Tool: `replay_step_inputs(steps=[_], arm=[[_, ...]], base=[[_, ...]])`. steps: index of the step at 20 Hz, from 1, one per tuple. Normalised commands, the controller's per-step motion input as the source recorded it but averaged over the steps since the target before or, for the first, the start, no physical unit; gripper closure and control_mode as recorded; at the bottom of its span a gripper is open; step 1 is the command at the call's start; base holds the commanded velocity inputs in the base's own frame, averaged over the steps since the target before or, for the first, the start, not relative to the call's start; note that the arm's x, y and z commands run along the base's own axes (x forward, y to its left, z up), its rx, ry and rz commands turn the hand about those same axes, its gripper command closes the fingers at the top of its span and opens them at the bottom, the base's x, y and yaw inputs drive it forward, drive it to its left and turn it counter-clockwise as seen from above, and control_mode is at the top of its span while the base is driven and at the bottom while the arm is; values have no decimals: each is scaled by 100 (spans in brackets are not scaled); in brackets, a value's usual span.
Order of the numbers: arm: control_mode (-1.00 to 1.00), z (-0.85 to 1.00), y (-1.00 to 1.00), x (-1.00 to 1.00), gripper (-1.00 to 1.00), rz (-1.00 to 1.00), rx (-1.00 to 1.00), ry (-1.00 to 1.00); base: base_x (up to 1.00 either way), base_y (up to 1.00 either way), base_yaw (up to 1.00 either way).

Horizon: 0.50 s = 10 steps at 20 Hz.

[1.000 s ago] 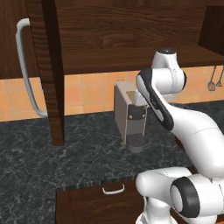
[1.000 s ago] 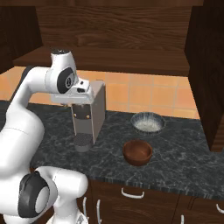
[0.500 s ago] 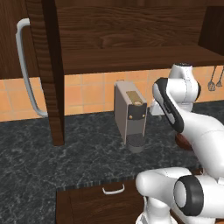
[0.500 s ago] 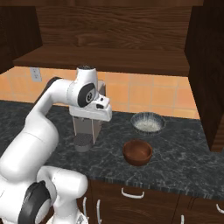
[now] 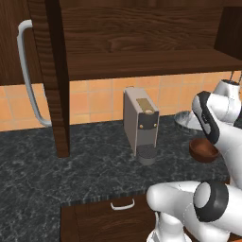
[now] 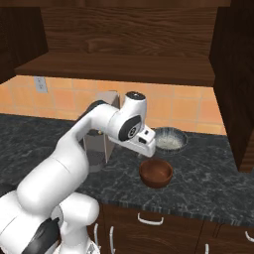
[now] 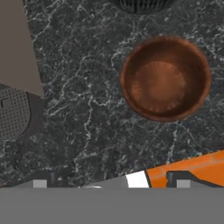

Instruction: Pick up the bowls on the counter and stack them on top of one another in the open cabinet. Place the smaller bowl on top of the larger bowl.

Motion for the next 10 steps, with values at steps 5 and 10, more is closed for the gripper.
replay_step_inputs(steps=[5,10], arm=[[-100,-29,-50,-1,-100,-12,1,1],[-100,-43,-39,1,-100,-9,6,2]], base=[[0,0,0],[0,0,0]])
